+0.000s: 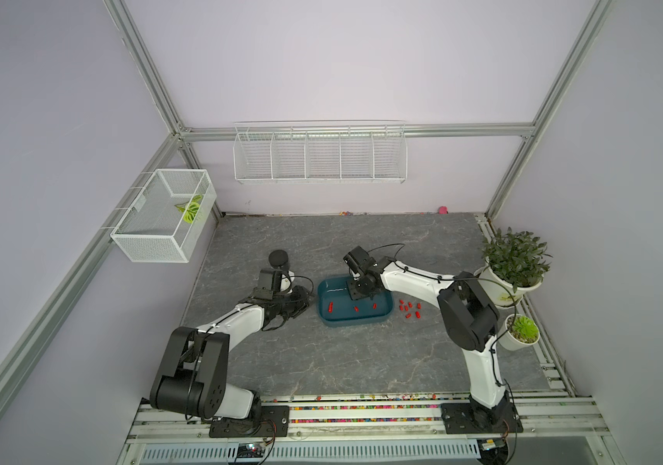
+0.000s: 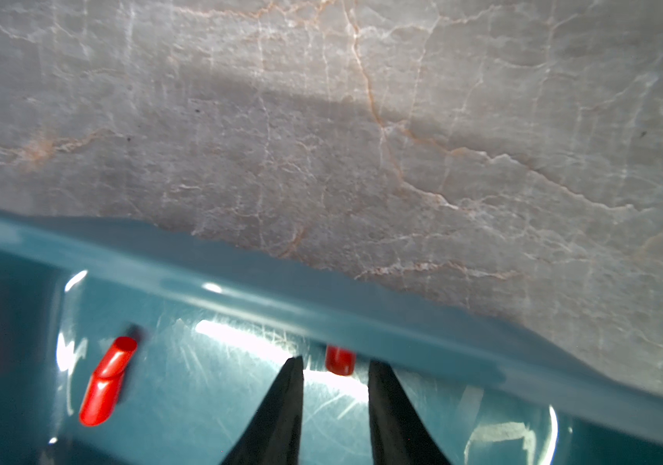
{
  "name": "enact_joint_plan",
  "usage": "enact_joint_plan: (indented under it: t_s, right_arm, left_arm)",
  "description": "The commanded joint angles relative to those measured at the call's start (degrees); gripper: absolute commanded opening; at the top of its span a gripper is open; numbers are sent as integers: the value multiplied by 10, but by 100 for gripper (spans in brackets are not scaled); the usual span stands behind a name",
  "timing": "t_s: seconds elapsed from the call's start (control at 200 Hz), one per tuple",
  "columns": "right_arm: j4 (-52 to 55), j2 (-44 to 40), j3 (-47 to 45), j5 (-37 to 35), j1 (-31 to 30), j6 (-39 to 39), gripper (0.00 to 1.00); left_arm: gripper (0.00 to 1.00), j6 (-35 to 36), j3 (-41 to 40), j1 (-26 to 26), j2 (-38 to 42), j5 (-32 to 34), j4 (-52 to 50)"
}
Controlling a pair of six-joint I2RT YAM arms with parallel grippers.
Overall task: Take the screw protection sleeves out of the storage box
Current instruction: Pick up the screw protection sleeve from the storage box.
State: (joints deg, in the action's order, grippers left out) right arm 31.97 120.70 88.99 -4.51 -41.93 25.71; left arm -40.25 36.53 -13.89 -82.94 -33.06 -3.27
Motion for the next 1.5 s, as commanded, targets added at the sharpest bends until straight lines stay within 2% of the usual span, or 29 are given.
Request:
enact_joint_plan:
  t_s: [0.0,0.38,1.05,1.495]
  right_arm:
    - [12,16,10,-8,-1,6,32]
    - [17,39,29,-7,0,7,32]
    - [21,49,38,0,2,6,16]
    - [-25,-24,-21,32,2,1,10]
  left_arm:
    - [43,5,8,3,3,-2,5]
    - [43,4,8,3,4,-3,6]
    - [43,5,8,3,5,-2,5]
    - [43,4,9,3,4,-2,5]
